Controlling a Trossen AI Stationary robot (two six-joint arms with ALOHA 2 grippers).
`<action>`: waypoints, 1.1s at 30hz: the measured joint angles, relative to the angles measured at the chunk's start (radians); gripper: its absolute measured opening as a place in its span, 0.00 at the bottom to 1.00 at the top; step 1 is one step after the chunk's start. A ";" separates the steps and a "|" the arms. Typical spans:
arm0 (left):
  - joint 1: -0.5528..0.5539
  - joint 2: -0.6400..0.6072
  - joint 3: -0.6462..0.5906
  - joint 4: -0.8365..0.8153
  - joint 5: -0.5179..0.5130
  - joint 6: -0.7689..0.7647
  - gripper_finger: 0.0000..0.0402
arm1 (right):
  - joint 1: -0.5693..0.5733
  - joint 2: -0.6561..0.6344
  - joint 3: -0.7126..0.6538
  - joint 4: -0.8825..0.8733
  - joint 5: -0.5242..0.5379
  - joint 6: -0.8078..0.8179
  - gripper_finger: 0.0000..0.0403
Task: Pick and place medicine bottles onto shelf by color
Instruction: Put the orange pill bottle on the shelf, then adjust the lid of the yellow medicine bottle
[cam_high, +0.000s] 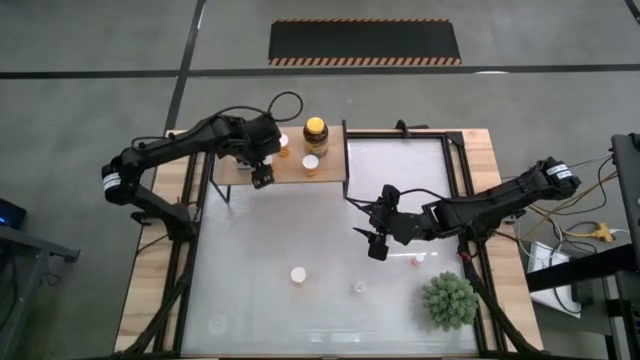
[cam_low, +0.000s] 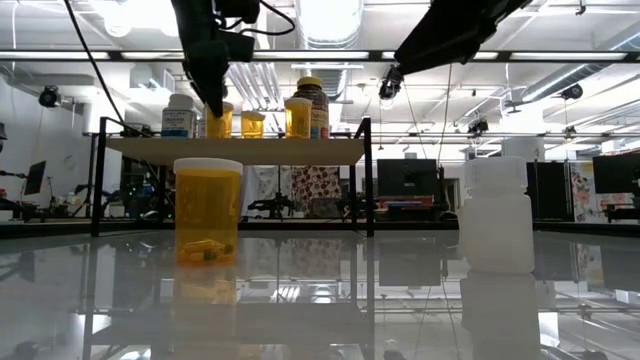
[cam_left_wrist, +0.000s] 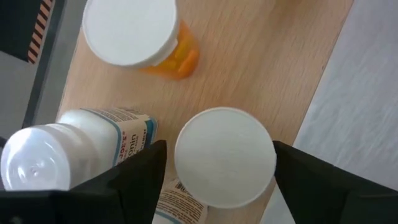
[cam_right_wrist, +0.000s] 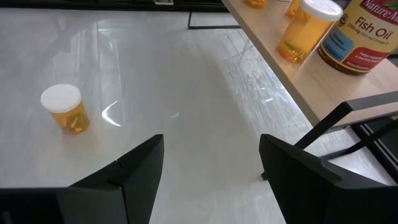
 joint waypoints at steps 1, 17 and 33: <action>0.000 -0.002 0.000 -0.001 0.000 0.001 0.67 | 0.000 0.000 0.000 -0.004 0.000 0.004 0.64; -0.027 -0.064 0.115 -0.079 -0.002 0.024 0.67 | -0.014 0.000 0.170 -0.085 -0.001 -0.141 0.52; -0.425 -0.327 -0.135 0.600 -0.180 -0.014 0.53 | -0.352 0.072 0.521 -0.150 -0.387 -0.402 0.03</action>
